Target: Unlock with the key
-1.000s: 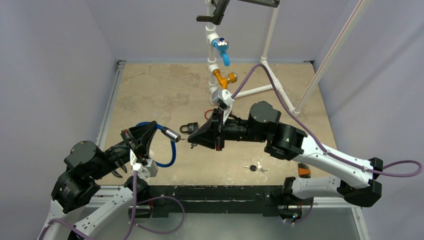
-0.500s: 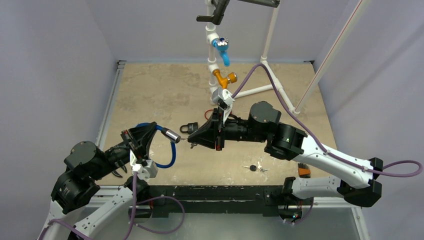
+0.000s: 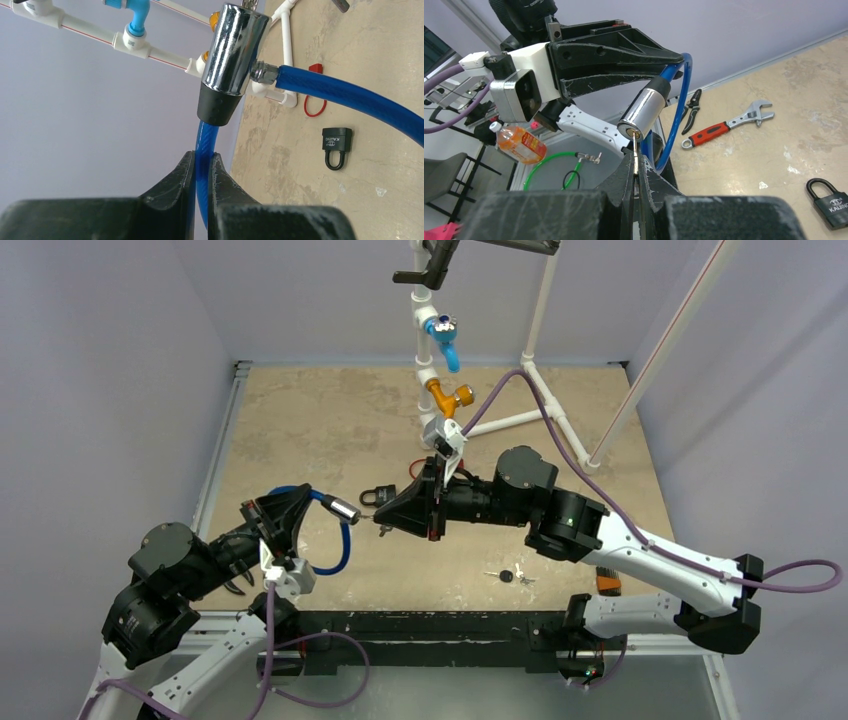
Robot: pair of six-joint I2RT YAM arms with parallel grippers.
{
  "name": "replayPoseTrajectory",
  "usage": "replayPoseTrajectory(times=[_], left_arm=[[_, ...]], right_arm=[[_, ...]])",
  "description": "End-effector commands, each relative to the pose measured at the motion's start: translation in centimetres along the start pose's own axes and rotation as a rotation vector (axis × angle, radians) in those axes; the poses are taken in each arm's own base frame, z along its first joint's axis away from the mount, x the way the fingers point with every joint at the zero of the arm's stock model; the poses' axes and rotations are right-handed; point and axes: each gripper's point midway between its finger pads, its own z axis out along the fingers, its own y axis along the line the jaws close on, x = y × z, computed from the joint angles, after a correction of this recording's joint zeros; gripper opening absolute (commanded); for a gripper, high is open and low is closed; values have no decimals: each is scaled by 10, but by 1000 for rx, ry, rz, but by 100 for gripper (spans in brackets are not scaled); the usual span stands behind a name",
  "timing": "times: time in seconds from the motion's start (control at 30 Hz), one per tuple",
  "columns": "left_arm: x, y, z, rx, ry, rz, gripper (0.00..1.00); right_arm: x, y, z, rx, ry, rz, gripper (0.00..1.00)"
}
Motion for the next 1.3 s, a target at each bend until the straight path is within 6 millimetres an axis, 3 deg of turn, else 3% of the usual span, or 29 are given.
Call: replayPoseTrajectory(times=[0.0,0.17,0.6,0.93,1.1,1.13,1.27], left_arm=[[-25,29,-11,-94,-84,29,0],[-26,30,-12,-88,-81,29,0],[-28,28,-10,-69,-90,25,0],[-47,20,-4,84,-141,-60,0],[-50,7,0,157,-160,-115,0],[-48,4,0,169,-150,-123,0],[-37,-4,-1,172,-103,-141,0]], right_arm=[[-8,-18,3,92,-45,5,0],[-8,-39,5,200,-45,-3,0],[-2,-23,20,69,-89,62,0],[3,-20,38,19,-91,78,0],[0,-16,41,-3,-93,80,0],[1,-13,39,-14,-84,79,5],[-6,-15,23,28,-100,60,42]])
